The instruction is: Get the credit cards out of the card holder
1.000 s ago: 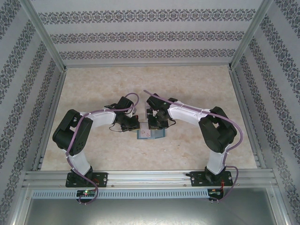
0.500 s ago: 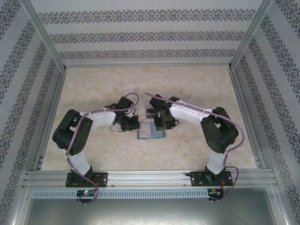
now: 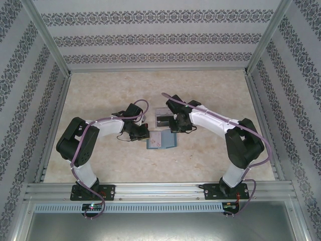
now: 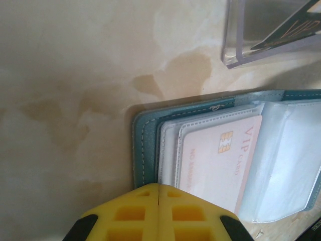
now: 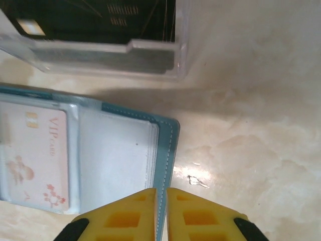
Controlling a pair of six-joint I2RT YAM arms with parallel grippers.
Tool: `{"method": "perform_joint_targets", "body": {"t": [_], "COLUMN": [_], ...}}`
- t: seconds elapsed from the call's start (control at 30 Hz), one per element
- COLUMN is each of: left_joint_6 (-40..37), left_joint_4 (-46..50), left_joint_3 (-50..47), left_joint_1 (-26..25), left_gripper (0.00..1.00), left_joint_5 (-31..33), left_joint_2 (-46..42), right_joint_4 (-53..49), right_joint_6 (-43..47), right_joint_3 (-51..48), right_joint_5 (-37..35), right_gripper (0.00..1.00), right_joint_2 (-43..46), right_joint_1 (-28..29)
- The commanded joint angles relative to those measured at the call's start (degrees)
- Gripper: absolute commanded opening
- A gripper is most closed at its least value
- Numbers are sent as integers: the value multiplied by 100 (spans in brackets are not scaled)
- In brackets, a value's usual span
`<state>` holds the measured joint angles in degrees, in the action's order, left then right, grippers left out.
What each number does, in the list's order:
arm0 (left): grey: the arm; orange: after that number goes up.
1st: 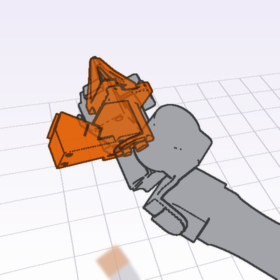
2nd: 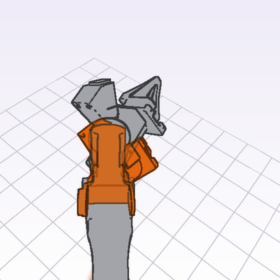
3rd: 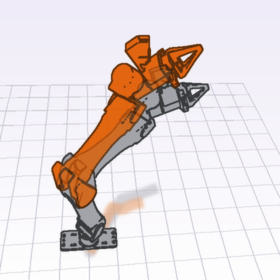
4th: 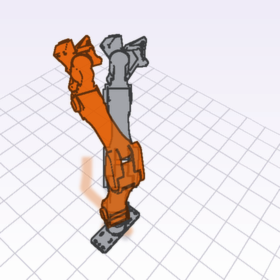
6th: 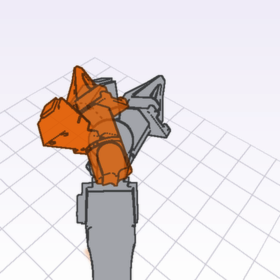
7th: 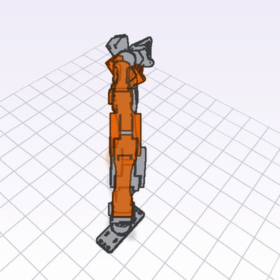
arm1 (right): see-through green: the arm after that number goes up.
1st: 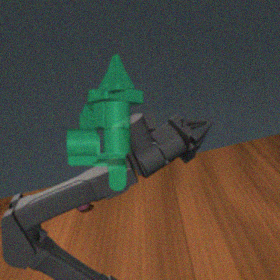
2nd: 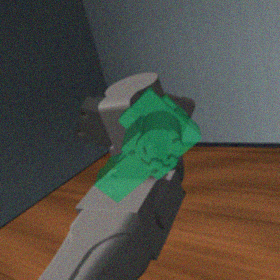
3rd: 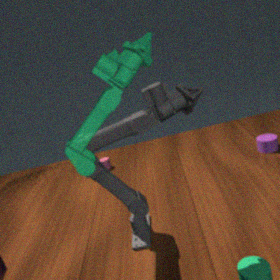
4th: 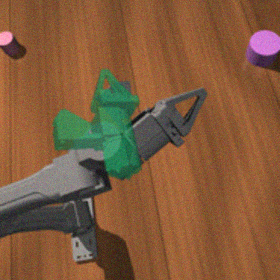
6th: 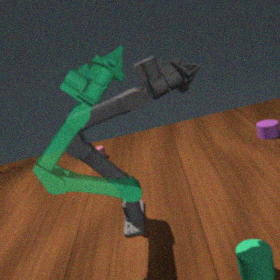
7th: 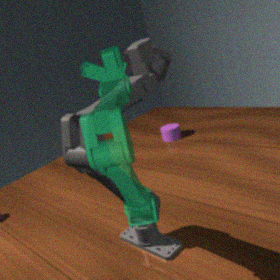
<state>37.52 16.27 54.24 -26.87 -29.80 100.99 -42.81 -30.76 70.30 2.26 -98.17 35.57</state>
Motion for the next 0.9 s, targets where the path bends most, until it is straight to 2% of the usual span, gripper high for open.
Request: {"method": "perform_joint_targets", "body": {"t": [0.0, 0.07, 0.23, 0.4, 0.63, 0.87], "left_joint_6": [-26, -17, -22, -1, -2, -10], "left_joint_4": [158, 144, 135, 104, 100, 121], "left_joint_3": [28, 17, -6, -25, -57, -83], "left_joint_1": [24, 30, 30, 31, 30, 32], "left_gripper": [0, 0, 0, 0, 0, 0], "left_joint_5": [18, 27, 29, 29, 23, 32], "left_joint_2": [-5, 0, -21, -35, -64, -97], "right_joint_4": [480, 710, 1076, 1489, 1852, 1829], "right_joint_6": [175, 198, 151, -89, -456, -432], "right_joint_3": [-242, -366, -529, -668, -675, -780], "right_joint_5": [469, 791, 1469, 1972, 2160, 1878], "right_gripper": [16, 15, 1, 0, 0, 0], "right_joint_2": [372, 495, 576, 360, -240, -596], "right_joint_1": [-130, -209, -249, -107, 120, 100]}}
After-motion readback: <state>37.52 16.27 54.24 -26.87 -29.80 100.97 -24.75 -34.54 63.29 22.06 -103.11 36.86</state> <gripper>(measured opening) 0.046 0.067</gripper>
